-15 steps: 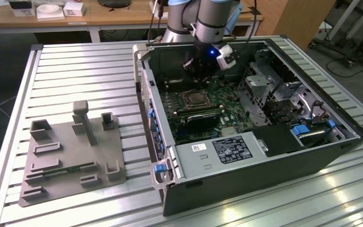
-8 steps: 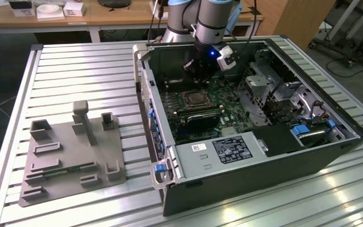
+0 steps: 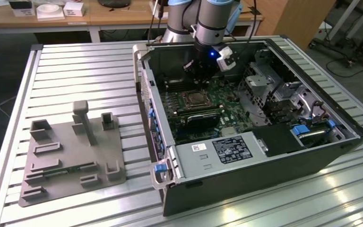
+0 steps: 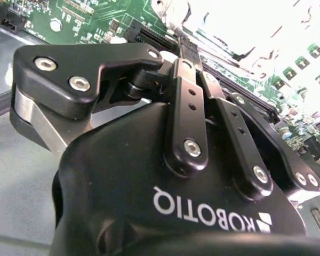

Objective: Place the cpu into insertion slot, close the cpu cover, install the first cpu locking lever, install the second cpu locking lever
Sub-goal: 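Install the first cpu locking lever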

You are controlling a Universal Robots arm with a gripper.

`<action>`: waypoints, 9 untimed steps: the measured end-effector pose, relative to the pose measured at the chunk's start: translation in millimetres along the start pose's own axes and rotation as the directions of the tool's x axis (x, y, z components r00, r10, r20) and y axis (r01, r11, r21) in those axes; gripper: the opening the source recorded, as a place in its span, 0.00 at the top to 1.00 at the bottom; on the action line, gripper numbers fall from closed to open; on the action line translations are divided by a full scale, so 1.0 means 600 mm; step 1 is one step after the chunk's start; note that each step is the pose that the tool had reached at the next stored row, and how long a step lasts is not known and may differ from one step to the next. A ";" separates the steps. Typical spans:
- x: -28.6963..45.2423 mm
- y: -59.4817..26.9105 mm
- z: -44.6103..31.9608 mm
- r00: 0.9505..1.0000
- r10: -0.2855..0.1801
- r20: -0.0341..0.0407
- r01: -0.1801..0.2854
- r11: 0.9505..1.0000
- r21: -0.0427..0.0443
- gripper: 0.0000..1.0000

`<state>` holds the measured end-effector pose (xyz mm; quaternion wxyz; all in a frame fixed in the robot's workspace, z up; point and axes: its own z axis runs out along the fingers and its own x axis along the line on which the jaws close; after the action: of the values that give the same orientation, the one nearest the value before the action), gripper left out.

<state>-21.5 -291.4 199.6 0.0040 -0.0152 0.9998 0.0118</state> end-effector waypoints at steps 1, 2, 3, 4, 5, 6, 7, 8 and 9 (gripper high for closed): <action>0.000 0.000 0.000 1.000 0.000 0.000 0.000 1.000 0.000 0.90; 0.000 0.000 0.000 1.000 0.000 0.000 0.000 1.000 0.000 0.90; 0.000 0.000 0.000 1.000 0.000 0.000 0.000 1.000 0.000 0.90; 0.000 0.000 0.000 1.000 0.000 0.000 0.000 1.000 0.000 0.90; 0.000 0.000 0.000 1.000 0.000 0.000 0.000 1.000 0.000 0.90; 0.000 0.000 0.000 1.000 0.000 0.000 0.000 1.000 0.001 0.90; 0.000 0.000 0.000 1.000 0.000 0.000 0.000 1.000 0.001 0.90; 0.000 0.000 0.000 1.000 0.000 0.000 0.000 1.000 0.002 0.90; 0.000 0.000 0.000 1.000 0.000 0.000 0.000 1.000 0.002 0.90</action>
<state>-21.5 -291.6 199.5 0.0041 -0.0151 0.9998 0.0106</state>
